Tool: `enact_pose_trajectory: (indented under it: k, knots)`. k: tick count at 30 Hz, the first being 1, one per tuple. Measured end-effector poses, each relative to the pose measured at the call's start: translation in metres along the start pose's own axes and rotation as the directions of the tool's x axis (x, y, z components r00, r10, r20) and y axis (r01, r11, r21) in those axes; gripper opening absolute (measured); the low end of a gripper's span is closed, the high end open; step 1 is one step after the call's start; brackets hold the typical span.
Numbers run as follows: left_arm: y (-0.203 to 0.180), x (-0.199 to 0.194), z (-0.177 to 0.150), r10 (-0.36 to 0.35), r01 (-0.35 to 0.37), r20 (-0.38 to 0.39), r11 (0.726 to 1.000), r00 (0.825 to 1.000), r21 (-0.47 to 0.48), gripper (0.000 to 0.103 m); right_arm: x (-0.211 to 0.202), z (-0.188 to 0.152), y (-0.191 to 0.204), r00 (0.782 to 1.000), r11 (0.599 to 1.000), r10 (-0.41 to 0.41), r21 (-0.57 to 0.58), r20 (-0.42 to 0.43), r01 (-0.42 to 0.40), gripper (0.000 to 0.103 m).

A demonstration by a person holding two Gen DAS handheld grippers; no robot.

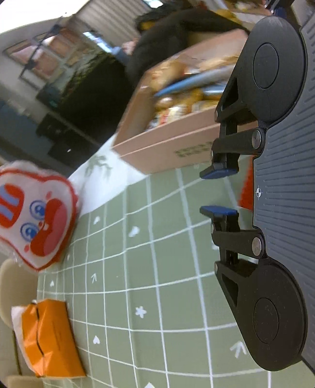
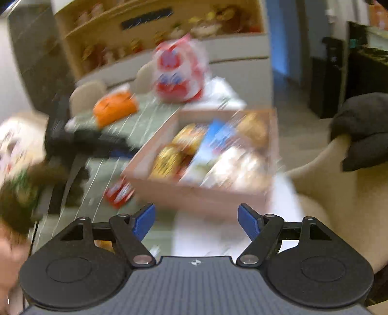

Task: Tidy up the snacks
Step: 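Open both tools over the pink box to drop the snacks inside, then reach the left tool down toward the red snack packet on the table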

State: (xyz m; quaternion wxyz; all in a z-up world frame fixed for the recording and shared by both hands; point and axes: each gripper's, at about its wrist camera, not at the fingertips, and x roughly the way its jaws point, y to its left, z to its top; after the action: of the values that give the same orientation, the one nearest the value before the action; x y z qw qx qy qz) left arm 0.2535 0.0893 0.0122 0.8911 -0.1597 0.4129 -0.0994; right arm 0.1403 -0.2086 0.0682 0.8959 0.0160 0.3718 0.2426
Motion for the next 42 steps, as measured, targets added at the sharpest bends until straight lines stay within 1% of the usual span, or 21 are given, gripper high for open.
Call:
enact_pose_trajectory:
  k: [3,5,7,9,12,14,16,18,20,22,24,26,28,31,33,37,40,42]
  knots:
    - [-0.005,-0.016,-0.022,0.011,-0.009,-0.021,0.997,1.0,0.078,0.026,0.018,-0.022,0.029,0.997,0.995,0.053,-0.083,-0.05,-0.057,0.075]
    - [-0.004,-0.034,-0.042,0.002,0.0,-0.022,0.994,1.0,0.111,0.024,0.027,-0.032,0.045,0.996,0.989,0.066,-0.131,-0.063,-0.074,0.075]
    - [-0.002,-0.049,-0.059,-0.016,0.02,-0.033,0.992,0.999,0.121,0.022,0.035,-0.037,0.059,0.995,0.984,0.071,-0.16,-0.069,-0.081,0.075]
    - [-0.003,-0.063,-0.075,-0.047,0.053,-0.053,0.99,0.997,0.13,0.022,0.039,-0.039,0.068,0.995,0.981,0.077,-0.174,-0.068,-0.088,0.075]
    - [-0.008,-0.083,-0.096,-0.07,0.079,-0.069,0.986,0.995,0.144,0.022,0.04,-0.04,0.078,0.996,0.981,0.067,-0.181,-0.057,-0.076,0.076]
    - [-0.009,-0.097,-0.104,-0.08,0.087,-0.055,0.986,0.995,0.139,0.022,0.041,-0.038,0.08,0.997,0.982,0.064,-0.175,-0.043,-0.071,0.076]
    - [-0.008,-0.105,-0.102,-0.067,0.067,-0.008,0.988,0.998,0.138,0.022,0.041,-0.036,0.079,0.998,0.985,0.051,-0.162,-0.025,-0.055,0.077]
    - [-0.004,-0.105,-0.091,-0.061,0.055,0.052,0.993,0.997,0.101,0.022,0.047,-0.032,0.079,0.999,0.989,0.04,-0.142,-0.024,-0.043,0.077]
    - [-0.001,-0.094,-0.074,-0.076,0.072,0.08,0.996,0.994,0.058,0.022,0.054,-0.032,0.083,0.999,0.989,0.033,-0.144,-0.018,-0.035,0.078]
    - [-0.003,-0.075,-0.057,-0.082,0.078,0.098,0.996,0.992,0.045,0.022,0.059,-0.035,0.086,1.0,0.989,0.019,-0.144,0.015,-0.017,0.083]
    - [-0.007,-0.053,-0.04,-0.051,0.046,0.1,0.998,0.994,0.051,0.022,0.058,-0.038,0.086,0.999,0.991,0.016,-0.135,0.036,-0.011,0.083]
    - [-0.008,-0.032,-0.027,-0.02,0.016,0.083,0.999,0.996,0.049,0.022,0.057,-0.04,0.083,0.999,0.992,0.026,-0.122,0.046,-0.02,0.083]
    - [-0.008,-0.017,-0.019,-0.032,0.03,0.046,0.999,0.998,0.043,0.022,0.054,-0.043,0.079,0.998,0.994,0.028,-0.105,0.054,-0.022,0.083]
    - [-0.012,-0.009,-0.026,-0.049,0.049,-0.001,0.995,0.999,0.082,0.022,0.051,-0.044,0.07,0.997,0.997,0.028,-0.069,0.071,-0.023,0.083]
    - [-0.014,-0.018,-0.037,-0.055,0.055,-0.009,0.991,0.998,0.124,0.021,0.051,-0.044,0.066,0.997,0.998,0.039,-0.05,0.067,-0.035,0.083]
    - [-0.009,-0.048,-0.066,-0.084,0.089,-0.05,0.99,0.995,0.112,0.021,0.052,-0.044,0.065,0.997,0.998,0.047,-0.043,0.064,-0.044,0.083]
    - [-0.006,-0.076,-0.093,-0.079,0.086,-0.053,0.988,0.995,0.126,0.021,0.053,-0.045,0.067,0.997,0.997,0.046,-0.057,0.066,-0.042,0.083]
    - [-0.003,-0.092,-0.11,-0.094,0.101,-0.061,0.987,0.994,0.129,0.021,0.053,-0.047,0.071,0.997,0.996,0.044,-0.077,0.058,-0.04,0.083]
